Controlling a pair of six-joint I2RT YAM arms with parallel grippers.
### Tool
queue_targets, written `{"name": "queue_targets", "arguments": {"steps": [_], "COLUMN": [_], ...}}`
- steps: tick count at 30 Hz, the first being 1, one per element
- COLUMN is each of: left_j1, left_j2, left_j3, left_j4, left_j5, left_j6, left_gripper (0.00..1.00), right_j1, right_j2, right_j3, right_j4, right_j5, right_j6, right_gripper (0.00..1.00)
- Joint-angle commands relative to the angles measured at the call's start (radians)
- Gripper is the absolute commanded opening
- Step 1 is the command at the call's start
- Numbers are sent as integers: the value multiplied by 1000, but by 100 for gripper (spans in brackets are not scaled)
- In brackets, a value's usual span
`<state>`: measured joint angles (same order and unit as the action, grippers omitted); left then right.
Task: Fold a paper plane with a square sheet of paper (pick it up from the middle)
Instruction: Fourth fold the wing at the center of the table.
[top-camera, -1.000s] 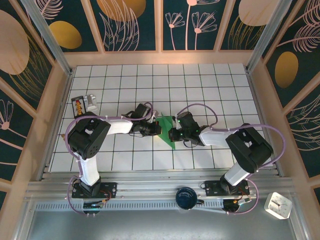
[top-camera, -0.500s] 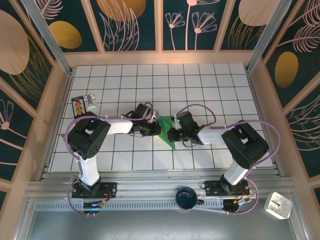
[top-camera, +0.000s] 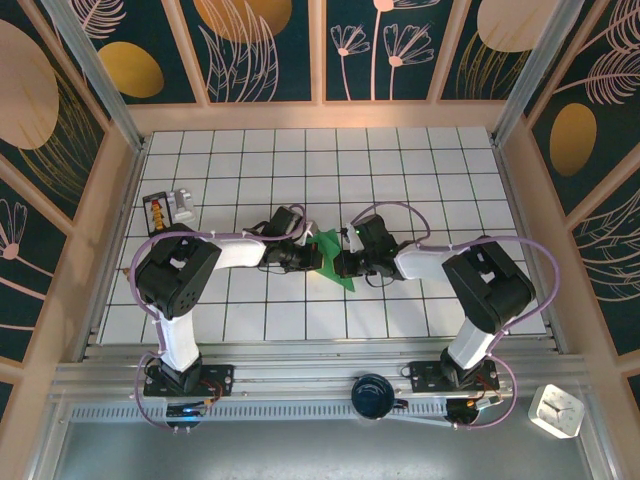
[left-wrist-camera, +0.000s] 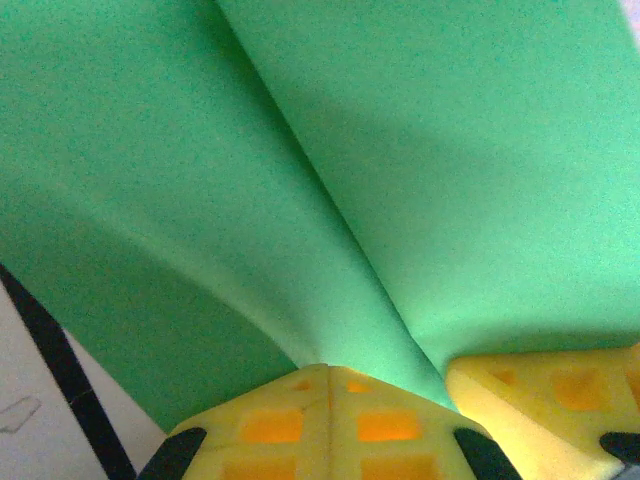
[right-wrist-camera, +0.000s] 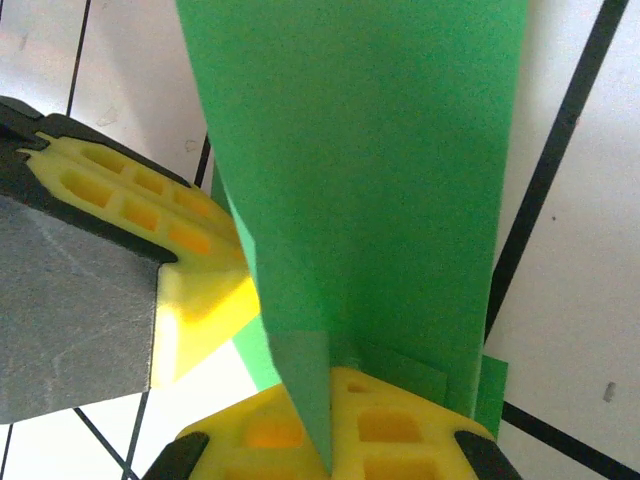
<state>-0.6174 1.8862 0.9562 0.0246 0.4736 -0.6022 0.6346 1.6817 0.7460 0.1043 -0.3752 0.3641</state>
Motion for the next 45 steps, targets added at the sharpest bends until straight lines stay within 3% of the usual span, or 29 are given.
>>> {"name": "queue_targets", "arguments": {"steps": [1, 13, 21, 27, 35, 45], "left_j1": [3, 3, 2, 2, 9, 19], "left_j2": [26, -34, -125, -90, 12, 33], "left_j3": [10, 60, -70, -72, 10, 10], "left_j4": [-59, -52, 32, 25, -40, -57], "left_j5": [-47, -52, -2, 17, -17, -39], "left_j6": [32, 29, -81, -85, -4, 25], "left_gripper": [0, 0, 0, 0, 0, 0], "right_j1": [-12, -33, -36, -33, -32, -34], "right_j2": [9, 4, 18, 3, 15, 67], "right_j3": [33, 36, 14, 3, 32, 75], "right_j4": [-55, -84, -25, 10, -47, -95], "right_j5": [-42, -89, -91, -86, -100, -129], "right_j6": [-28, 59, 184, 258, 229, 147], "right_gripper": [2, 0, 0, 0, 0, 0]}}
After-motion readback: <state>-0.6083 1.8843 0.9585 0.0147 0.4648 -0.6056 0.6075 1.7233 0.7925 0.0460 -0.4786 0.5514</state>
